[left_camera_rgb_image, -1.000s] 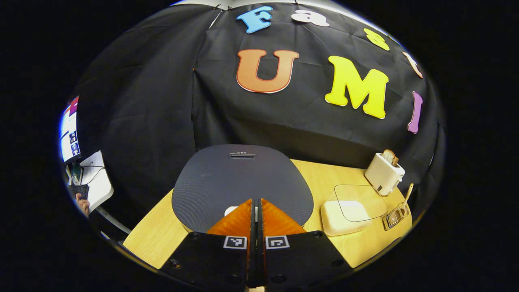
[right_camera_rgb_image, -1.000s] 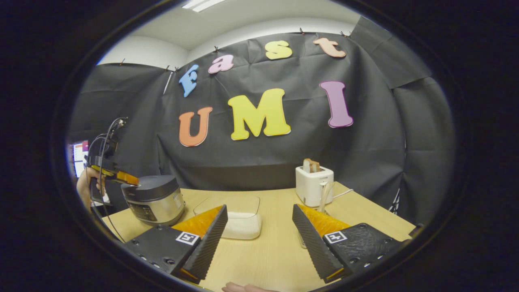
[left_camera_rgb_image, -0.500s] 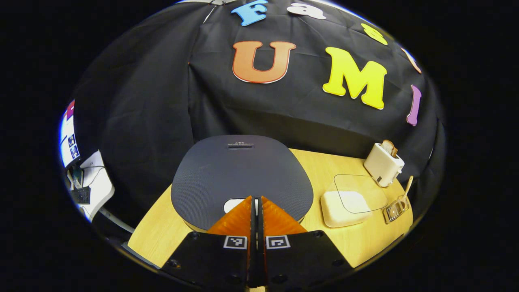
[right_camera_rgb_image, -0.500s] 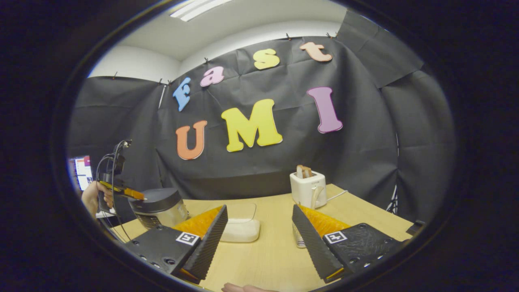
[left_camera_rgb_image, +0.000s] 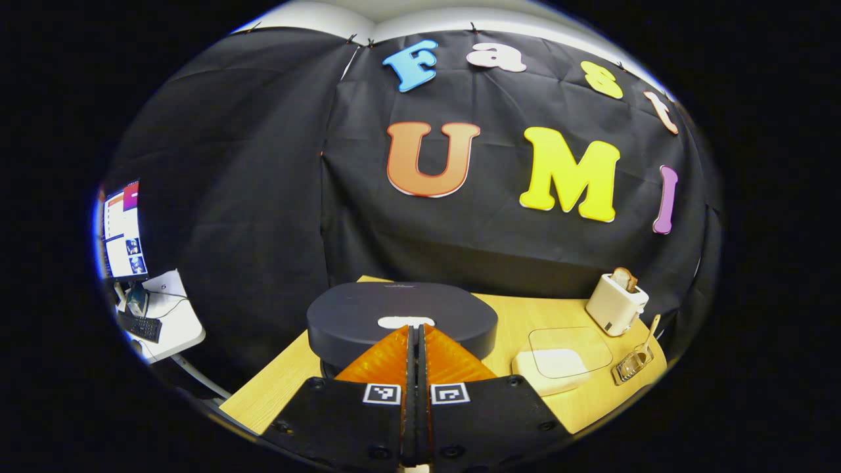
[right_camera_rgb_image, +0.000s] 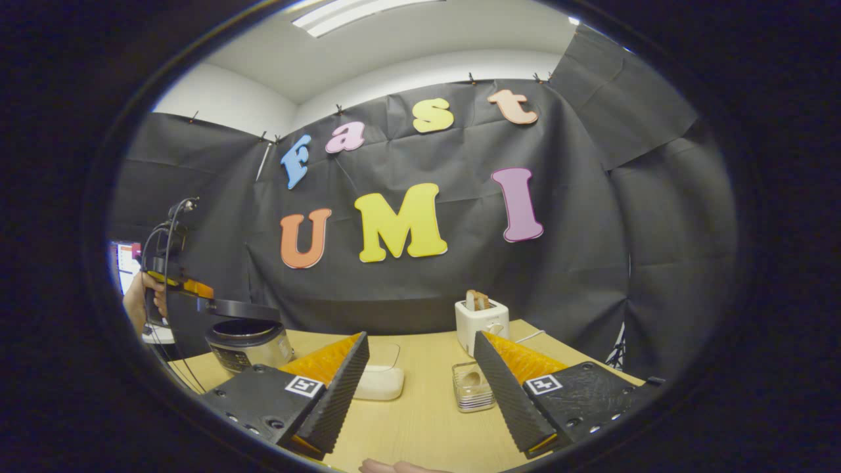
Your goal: Close the left gripper, press the button to open the rice cooker; take a wooden spoon from the chopstick holder with the right hand, scoop a spoonful of rice and pour it into the rice cooker, then put the wooden spoon back into the chopstick holder.
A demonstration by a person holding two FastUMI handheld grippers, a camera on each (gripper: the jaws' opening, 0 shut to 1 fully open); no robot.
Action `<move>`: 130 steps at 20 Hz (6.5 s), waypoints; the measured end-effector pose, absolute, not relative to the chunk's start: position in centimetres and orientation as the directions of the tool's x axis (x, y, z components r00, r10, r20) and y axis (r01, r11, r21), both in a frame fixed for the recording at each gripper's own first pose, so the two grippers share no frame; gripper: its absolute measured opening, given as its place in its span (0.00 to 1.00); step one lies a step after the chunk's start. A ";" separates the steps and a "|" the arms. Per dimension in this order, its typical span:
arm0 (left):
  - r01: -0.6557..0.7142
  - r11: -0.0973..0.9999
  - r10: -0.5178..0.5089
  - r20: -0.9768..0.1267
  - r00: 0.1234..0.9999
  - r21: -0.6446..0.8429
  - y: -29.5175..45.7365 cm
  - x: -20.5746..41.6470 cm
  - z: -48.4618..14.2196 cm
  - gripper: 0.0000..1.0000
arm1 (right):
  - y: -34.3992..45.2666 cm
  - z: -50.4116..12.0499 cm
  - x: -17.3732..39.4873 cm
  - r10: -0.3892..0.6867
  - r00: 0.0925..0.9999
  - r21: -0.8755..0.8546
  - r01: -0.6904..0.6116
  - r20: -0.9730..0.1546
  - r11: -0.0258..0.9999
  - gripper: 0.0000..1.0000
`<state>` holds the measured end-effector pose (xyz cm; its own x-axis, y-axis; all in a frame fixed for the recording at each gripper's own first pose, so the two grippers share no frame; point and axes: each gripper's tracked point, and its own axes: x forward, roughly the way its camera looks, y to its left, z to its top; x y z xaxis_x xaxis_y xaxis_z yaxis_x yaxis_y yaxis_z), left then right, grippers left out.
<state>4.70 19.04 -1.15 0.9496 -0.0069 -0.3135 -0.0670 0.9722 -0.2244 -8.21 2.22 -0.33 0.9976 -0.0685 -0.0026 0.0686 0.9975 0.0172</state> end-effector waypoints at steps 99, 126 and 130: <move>0.045 0.981 -0.069 -0.127 0.990 -0.188 14.2 -7.6 -5.9 0.90 | 14.6 -14.4 23.4 -0.305 0.904 -0.466 0.140 -0.300 0.874 0.04; 0.071 0.982 -0.099 -0.157 0.983 -0.178 12.5 -7.1 -6.9 0.90 | 11.0 -16.7 21.7 0.063 0.872 0.688 0.336 -0.485 0.643 0.03; 0.069 0.983 -0.097 -0.160 0.982 -0.173 12.5 -6.9 -7.2 0.90 | 10.7 -16.1 21.6 0.109 0.894 0.773 0.310 -0.436 0.553 0.04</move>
<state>-6.94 12.51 -7.16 0.9823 -0.0968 -0.1603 0.0686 0.9825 -0.1732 21.55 10.72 -16.10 0.8935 0.1088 -0.4356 0.3097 0.5532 0.7733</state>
